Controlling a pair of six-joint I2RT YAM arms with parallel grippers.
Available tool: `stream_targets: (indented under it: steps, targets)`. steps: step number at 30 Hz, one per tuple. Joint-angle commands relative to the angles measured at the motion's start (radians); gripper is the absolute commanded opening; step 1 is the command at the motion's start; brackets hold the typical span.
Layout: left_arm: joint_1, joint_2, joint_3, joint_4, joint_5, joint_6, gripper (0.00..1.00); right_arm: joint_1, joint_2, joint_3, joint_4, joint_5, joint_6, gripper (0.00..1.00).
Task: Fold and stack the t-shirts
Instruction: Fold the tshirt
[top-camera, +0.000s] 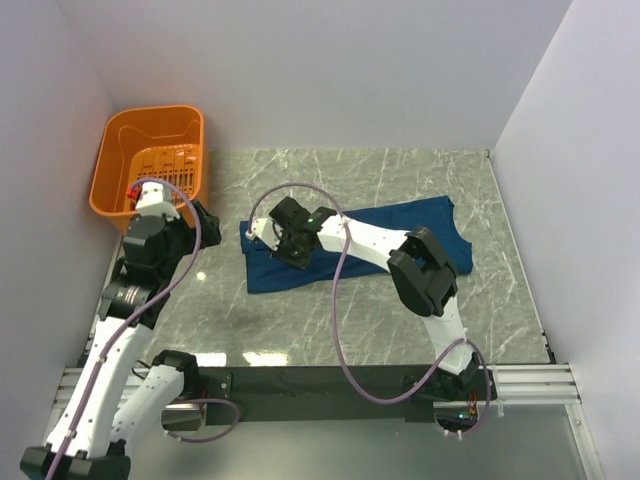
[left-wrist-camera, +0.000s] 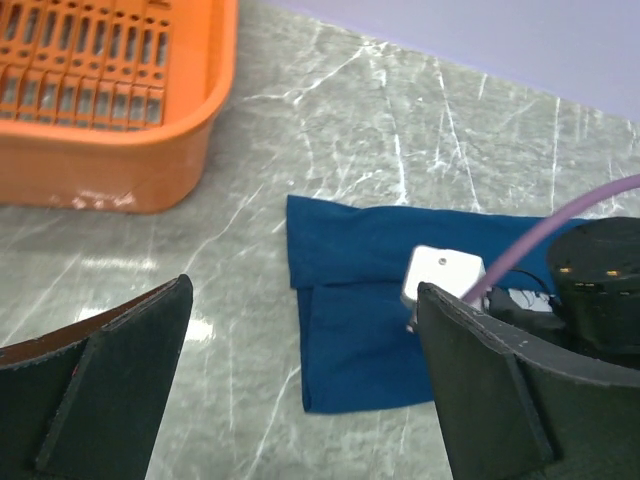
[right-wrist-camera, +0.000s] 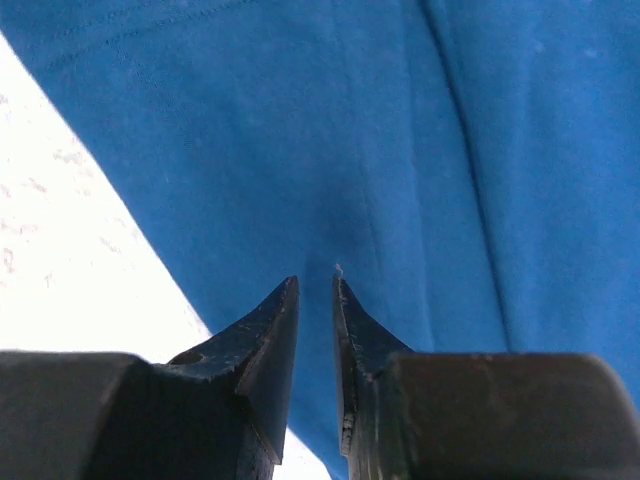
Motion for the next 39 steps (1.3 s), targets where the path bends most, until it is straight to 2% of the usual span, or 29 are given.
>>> stream_targets:
  steps: [1, 11, 19, 24, 27, 30, 31, 34, 38, 39]
  targets:
    - [0.006, -0.045, -0.006, -0.042, -0.053, -0.025, 1.0, 0.027, 0.037, 0.038, 0.024, 0.055, 0.041, 0.27]
    - [0.006, -0.045, -0.02, -0.039, -0.03, -0.037, 0.99, 0.042, 0.018, -0.072, 0.024, 0.046, 0.02, 0.24]
    - [0.008, -0.007, -0.055, 0.022, 0.035, -0.051, 0.99, 0.05, -0.152, -0.339, 0.003, -0.032, -0.126, 0.23]
    - [0.008, 0.063, -0.077, 0.091, 0.133, -0.049, 0.99, 0.051, -0.285, -0.509, -0.025, -0.092, -0.197, 0.22]
    - [0.008, 0.132, -0.083, 0.145, 0.246, -0.04, 0.99, 0.054, -0.378, -0.584, -0.034, -0.141, -0.204, 0.23]
    - [0.008, 0.221, -0.083, 0.193, 0.353, -0.036, 0.98, 0.053, -0.476, -0.603, -0.034, -0.17, -0.177, 0.27]
    - [0.01, 0.27, -0.081, 0.225, 0.372, -0.036, 0.97, 0.047, -0.531, -0.6, -0.034, -0.177, -0.168, 0.32]
    - [0.008, 0.371, -0.057, 0.256, 0.453, -0.026, 0.95, -0.011, -0.613, -0.544, -0.086, -0.218, -0.136, 0.39]
    - [-0.009, 0.507, 0.017, 0.253, 0.516, 0.007, 0.92, -0.218, -0.671, -0.482, -0.132, -0.278, -0.064, 0.4]
    - [-0.019, 0.534, 0.055, 0.241, 0.519, 0.015, 0.92, -0.322, -0.679, -0.491, -0.125, -0.26, -0.038, 0.4]
